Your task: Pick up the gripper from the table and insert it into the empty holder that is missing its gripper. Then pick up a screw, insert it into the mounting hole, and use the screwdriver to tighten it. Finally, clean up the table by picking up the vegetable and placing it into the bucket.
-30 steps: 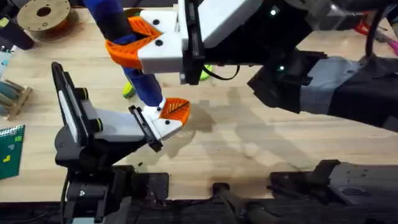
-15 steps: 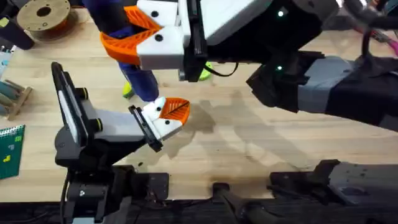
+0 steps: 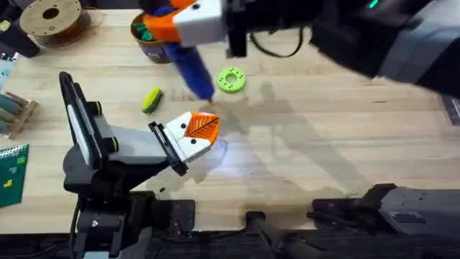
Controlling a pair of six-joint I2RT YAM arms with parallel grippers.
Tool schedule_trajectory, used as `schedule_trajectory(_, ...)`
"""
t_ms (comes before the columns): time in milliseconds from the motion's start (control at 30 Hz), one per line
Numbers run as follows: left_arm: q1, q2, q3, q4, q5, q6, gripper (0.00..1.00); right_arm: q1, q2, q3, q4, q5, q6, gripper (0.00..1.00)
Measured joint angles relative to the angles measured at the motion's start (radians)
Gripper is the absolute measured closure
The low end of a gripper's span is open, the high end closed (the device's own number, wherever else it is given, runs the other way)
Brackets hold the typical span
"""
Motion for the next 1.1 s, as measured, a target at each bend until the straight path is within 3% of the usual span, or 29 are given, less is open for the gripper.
schedule_trajectory(200, 0.000, 0.000, 0.000, 0.000, 0.000, 0.000, 0.996, -0.102, 0.000, 0.083, -0.300, 0.034, -0.206, 0.994)
schedule_trajectory(433, 0.000, 0.000, 0.000, 0.000, 0.000, 0.000, 0.996, -0.226, 0.000, 0.091, -0.513, 0.212, -0.564, 0.994)
schedule_trajectory(667, 0.000, 0.000, 0.000, 0.000, 0.000, 0.000, 0.996, -0.302, 0.000, 0.091, -0.540, 0.376, -0.879, 0.994)
schedule_trajectory(867, 0.000, 0.000, 0.000, 0.000, 0.000, 0.000, 0.996, -0.428, 0.086, 0.095, -0.539, 0.432, -1.005, 0.994)
schedule_trajectory(1100, 0.000, 0.000, 0.000, 0.000, 0.000, 0.000, 0.996, -0.464, 0.188, 0.095, -0.540, 0.466, -1.125, 0.994)
